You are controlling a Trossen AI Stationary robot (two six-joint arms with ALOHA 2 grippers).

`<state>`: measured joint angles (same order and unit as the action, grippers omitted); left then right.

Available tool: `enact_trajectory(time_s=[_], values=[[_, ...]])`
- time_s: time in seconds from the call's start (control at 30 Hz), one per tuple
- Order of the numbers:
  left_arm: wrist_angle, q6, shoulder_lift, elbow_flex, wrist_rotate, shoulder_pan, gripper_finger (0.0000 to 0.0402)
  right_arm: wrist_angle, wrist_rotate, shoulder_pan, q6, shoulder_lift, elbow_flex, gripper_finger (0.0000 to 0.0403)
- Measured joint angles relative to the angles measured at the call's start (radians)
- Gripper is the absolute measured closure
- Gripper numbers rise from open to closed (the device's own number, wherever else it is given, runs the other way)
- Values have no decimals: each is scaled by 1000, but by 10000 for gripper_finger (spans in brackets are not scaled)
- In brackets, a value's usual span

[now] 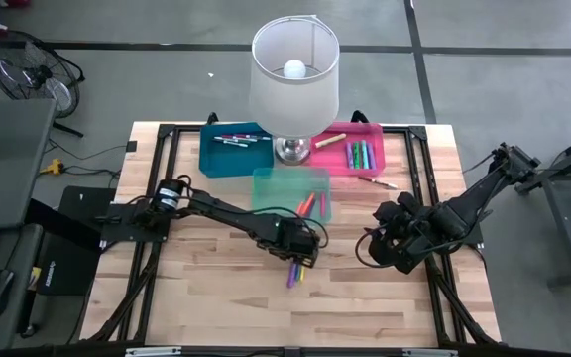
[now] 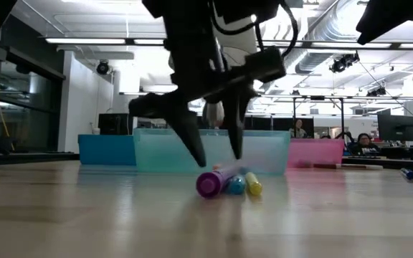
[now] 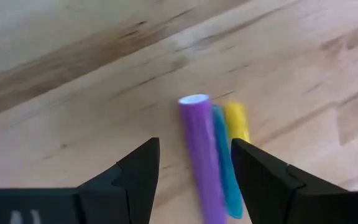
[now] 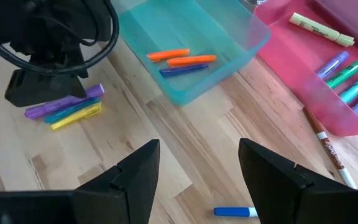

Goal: Pick & Place Markers
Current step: Put the violet highlighter pen into the red bin

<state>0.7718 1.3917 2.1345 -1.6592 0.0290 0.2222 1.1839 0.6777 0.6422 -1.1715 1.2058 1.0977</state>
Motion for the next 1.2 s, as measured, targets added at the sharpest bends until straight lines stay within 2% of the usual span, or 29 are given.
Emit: enact_trajectory(time_s=[0.23,0.67,0.93,1.2], values=[[18,0,2,3,26,0,209,0,1,0,0,0,0,194],[12,0,26,3,-24,12,209,0,3,0,1,0,0,194],[17,55,26,3,-49,80,209,1,2,0,1,0,0,194],[27,133,38,1,-6,145,209,1,18,0,1,0,0,194]])
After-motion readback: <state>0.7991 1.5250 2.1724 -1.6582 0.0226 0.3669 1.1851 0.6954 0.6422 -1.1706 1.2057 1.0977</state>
